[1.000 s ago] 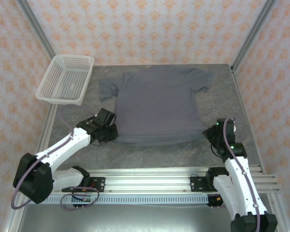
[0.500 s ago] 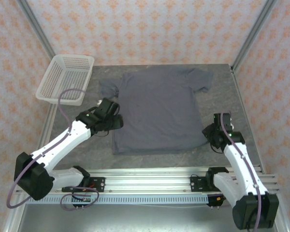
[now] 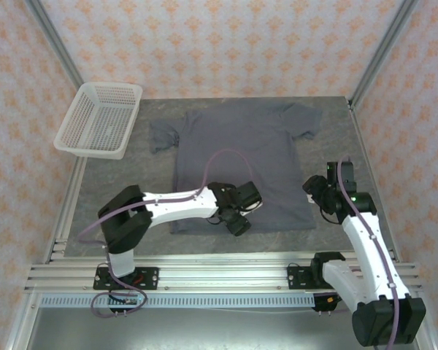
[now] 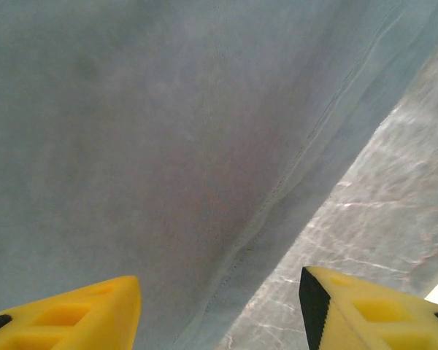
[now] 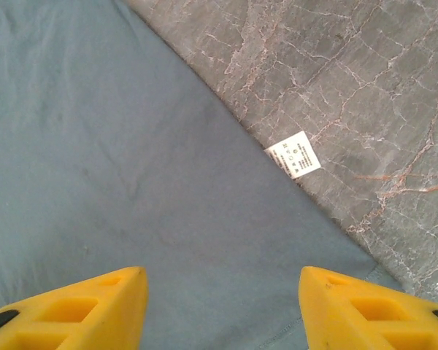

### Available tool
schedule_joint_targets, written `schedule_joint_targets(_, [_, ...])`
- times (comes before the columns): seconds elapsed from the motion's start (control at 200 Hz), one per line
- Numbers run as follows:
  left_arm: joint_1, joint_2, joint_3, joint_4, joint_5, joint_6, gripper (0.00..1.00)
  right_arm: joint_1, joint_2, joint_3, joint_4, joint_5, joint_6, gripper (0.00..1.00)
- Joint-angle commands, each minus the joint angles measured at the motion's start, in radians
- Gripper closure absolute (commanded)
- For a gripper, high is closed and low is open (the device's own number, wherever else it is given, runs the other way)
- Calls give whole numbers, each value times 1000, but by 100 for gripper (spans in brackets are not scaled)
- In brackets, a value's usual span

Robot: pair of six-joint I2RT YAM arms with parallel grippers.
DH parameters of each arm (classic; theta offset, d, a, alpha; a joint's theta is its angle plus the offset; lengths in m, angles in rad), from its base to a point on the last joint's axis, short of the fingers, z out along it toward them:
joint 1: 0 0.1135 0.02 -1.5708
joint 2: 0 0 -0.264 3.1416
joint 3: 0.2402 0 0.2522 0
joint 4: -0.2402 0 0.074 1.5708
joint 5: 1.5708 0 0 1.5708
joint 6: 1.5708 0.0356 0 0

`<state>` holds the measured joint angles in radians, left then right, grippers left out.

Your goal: Fold the inside-out t-shirt

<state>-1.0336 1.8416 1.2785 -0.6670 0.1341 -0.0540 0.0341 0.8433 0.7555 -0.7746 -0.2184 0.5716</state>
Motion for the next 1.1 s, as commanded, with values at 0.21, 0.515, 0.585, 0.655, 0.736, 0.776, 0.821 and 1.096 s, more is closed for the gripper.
schedule_joint_targets(0.21, [10, 98, 59, -31, -85, 53, 74, 4, -29, 16, -40, -19, -8, 43])
schedule_joint_targets(0.515, [49, -6, 45, -25, 47, 2, 100, 6, -34, 27, -17, -77, -34, 42])
schedule_joint_targets(0.585, [85, -58, 48, -14, 113, -30, 100, 15, -64, 18, 19, -190, -82, 42])
schedule_joint_targets(0.655, [123, -93, 55, 0, 184, -62, 100, 43, -123, -16, 62, -290, -105, 43])
schedule_joint_targets(0.736, [143, -116, 67, 16, 228, -92, 100, 104, -204, -89, 152, -389, -95, 47])
schedule_joint_targets(0.776, [149, -123, 80, 18, 241, -103, 100, 149, -237, -129, 209, -412, -83, 48])
schedule_joint_targets(0.821, [156, -124, 96, 19, 251, -116, 100, 215, -262, -170, 275, -396, -66, 50])
schedule_joint_targets(1.096, [235, -129, 158, 102, 462, -237, 100, 726, -178, -388, 739, 20, -121, 85])
